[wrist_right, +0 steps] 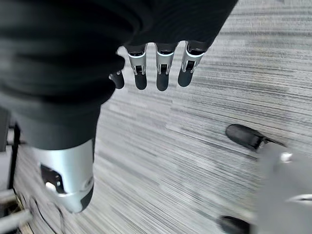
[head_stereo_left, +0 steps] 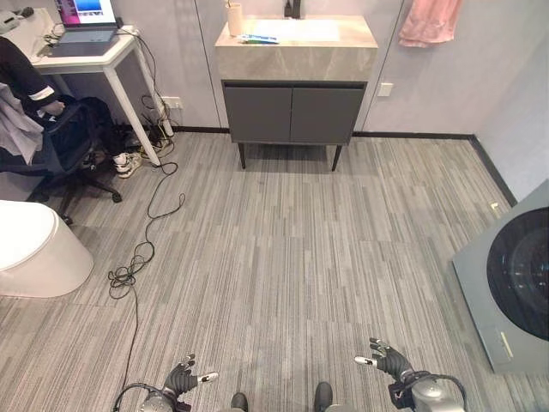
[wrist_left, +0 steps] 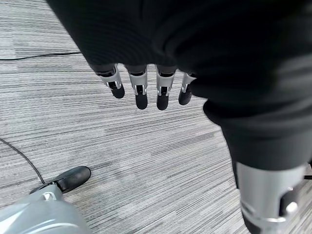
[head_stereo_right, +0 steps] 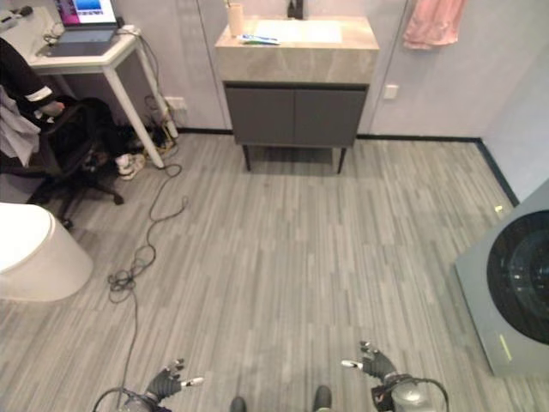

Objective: Put brush and paste in cup on sink, flatten towel.

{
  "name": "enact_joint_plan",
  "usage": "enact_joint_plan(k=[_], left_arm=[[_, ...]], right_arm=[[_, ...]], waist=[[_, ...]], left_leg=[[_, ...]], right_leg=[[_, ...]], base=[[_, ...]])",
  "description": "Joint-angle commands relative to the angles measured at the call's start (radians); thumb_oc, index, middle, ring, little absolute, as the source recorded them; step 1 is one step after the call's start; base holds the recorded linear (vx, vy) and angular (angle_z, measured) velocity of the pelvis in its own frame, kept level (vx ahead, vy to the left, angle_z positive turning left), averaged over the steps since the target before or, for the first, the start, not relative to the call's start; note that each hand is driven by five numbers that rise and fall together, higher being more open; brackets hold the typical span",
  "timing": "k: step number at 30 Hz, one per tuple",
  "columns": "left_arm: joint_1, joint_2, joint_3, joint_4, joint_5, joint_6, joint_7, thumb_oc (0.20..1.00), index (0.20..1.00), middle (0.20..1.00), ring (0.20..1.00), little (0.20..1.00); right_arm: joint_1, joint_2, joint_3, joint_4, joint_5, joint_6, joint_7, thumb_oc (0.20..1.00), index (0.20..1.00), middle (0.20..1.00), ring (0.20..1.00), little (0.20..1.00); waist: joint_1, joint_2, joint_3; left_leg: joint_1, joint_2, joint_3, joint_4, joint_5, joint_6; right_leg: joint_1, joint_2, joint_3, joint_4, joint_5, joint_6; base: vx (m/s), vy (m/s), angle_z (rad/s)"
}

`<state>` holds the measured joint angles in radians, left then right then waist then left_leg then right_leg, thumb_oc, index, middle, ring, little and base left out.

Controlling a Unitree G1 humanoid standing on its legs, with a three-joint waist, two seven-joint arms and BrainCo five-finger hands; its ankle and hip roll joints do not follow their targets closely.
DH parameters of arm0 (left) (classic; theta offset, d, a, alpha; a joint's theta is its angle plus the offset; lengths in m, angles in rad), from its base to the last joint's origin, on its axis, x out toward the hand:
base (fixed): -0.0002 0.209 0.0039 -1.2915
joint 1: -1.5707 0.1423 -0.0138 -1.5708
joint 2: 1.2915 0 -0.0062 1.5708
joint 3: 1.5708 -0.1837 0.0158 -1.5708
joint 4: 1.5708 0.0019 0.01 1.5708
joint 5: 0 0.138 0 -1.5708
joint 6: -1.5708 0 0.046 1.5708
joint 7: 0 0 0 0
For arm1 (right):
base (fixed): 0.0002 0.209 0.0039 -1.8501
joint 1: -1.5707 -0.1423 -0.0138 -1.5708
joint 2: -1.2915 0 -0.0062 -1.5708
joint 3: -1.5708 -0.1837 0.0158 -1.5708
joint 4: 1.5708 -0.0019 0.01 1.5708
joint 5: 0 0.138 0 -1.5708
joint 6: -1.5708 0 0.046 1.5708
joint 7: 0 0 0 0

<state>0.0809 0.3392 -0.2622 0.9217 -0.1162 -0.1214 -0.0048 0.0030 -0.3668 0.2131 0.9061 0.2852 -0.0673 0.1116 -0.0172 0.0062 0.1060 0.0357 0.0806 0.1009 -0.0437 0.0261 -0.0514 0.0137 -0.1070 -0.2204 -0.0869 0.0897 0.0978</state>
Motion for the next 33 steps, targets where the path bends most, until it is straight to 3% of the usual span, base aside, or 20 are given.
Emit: enact_joint_plan(k=[1,4,7,10,12,15,24,25,27,33], left_arm=[[-0.045,0.003,0.01,0.022,0.003,-0.008,0.049,1.0,1.0,1.0,1.0,1.0],[-0.049,-0.019,0.039,0.008,-0.051,-0.007,0.085,1.0,1.0,1.0,1.0,1.0],[-0.069,-0.008,0.055,-0.063,-0.106,-0.027,0.129,1.0,1.0,1.0,1.0,1.0],[-0.097,0.001,0.067,-0.095,-0.144,-0.046,0.167,1.0,1.0,1.0,1.0,1.0],[-0.098,-0.008,0.086,-0.088,-0.21,-0.046,0.161,1.0,1.0,1.0,1.0,1.0],[-0.103,-0.004,0.078,-0.096,-0.195,-0.049,0.162,1.0,1.0,1.0,1.0,1.0],[-0.117,0.011,0.034,-0.115,-0.153,-0.044,0.14,1.0,1.0,1.0,1.0,1.0],[-0.124,0.016,0.022,-0.125,-0.148,-0.044,0.135,1.0,1.0,1.0,1.0,1.0],[-0.127,0.015,0.012,-0.132,-0.152,-0.046,0.129,1.0,1.0,1.0,1.0,1.0],[-0.11,0.042,0.0,-0.182,-0.103,-0.05,0.121,1.0,1.0,1.0,1.0,1.0]], right_arm=[[-0.036,0.043,-0.01,0.024,0.133,-0.034,-0.037,1.0,1.0,1.0,1.0,1.0],[-0.026,0.068,-0.011,0.005,0.157,-0.032,-0.051,1.0,1.0,1.0,1.0,1.0],[-0.032,0.052,-0.01,-0.058,0.131,-0.048,-0.089,1.0,1.0,1.0,1.0,1.0],[-0.051,0.038,-0.033,-0.09,0.139,-0.071,-0.128,1.0,1.0,1.0,1.0,1.0],[-0.058,0.026,-0.038,-0.119,0.132,-0.073,-0.133,1.0,1.0,1.0,1.0,1.0],[-0.065,0.028,-0.043,-0.117,0.145,-0.076,-0.14,1.0,1.0,1.0,1.0,1.0],[-0.069,0.028,-0.026,-0.087,0.148,-0.076,-0.129,1.0,1.0,1.0,1.0,1.0],[-0.057,0.027,-0.043,-0.078,0.167,-0.079,-0.135,1.0,1.0,1.0,1.0,1.0],[-0.052,0.028,-0.063,-0.059,0.195,-0.08,-0.14,1.0,1.0,1.0,1.0,1.0],[-0.063,0.029,-0.052,-0.034,0.182,-0.073,-0.129,1.0,1.0,1.0,1.0,1.0]], waist=[[-0.014,-0.029,-0.021],[-0.011,-0.031,-0.025],[-0.012,-0.039,0.024],[-0.016,-0.045,0.065],[-0.015,-0.044,0.074],[-0.016,-0.045,0.077],[-0.027,-0.045,0.079],[-0.033,-0.045,0.084],[-0.04,-0.037,0.079],[-0.031,-0.025,0.078]], left_leg=[[-0.018,-0.019,0.033,0.088,-0.063,0.0],[-0.014,-0.011,0.034,0.117,-0.08,-0.001],[-0.088,0.004,0.027,0.294,-0.139,-0.003],[-0.188,0.035,0.016,0.499,-0.23,-0.009],[-0.221,0.049,0.015,0.581,-0.272,0.0],[-0.229,0.054,0.019,0.617,-0.3,0.008],[-0.239,0.047,0.035,0.597,-0.282,-0.003],[-0.276,0.06,0.059,0.619,-0.208,-0.03],[-0.282,0.059,0.076,0.592,-0.167,-0.035],[-0.197,-0.013,0.077,0.439,-0.211,0.03]], right_leg=[[0.01,0.006,0.03,0.13,-0.123,0.018],[0.01,0.01,0.03,0.169,-0.149,0.015],[-0.062,0.005,0.018,0.34,-0.215,0.0],[-0.141,-0.018,-0.011,0.523,-0.292,-0.005],[-0.176,-0.029,-0.018,0.603,-0.322,-0.01],[-0.184,-0.039,-0.017,0.637,-0.335,-0.008],[-0.169,-0.053,-0.025,0.583,-0.31,-0.001],[-0.15,-0.057,-0.052,0.544,-0.293,-0.005],[-0.142,-0.062,-0.08,0.504,-0.273,-0.005],[-0.126,-0.076,-0.034,0.471,-0.231,0.017]], base=[[0.03,-0.014,-0.02],[0.0,-0.023,-0.09],[-0.15,-0.037,-0.08],[-0.15,-0.032,0.17],[-0.05,-0.012,0.14],[0.01,0.003,-0.05],[0.03,0.014,0.03],[-0.01,0.005,0.27],[0.04,0.093,0.81],[0.12,0.177,0.11]])
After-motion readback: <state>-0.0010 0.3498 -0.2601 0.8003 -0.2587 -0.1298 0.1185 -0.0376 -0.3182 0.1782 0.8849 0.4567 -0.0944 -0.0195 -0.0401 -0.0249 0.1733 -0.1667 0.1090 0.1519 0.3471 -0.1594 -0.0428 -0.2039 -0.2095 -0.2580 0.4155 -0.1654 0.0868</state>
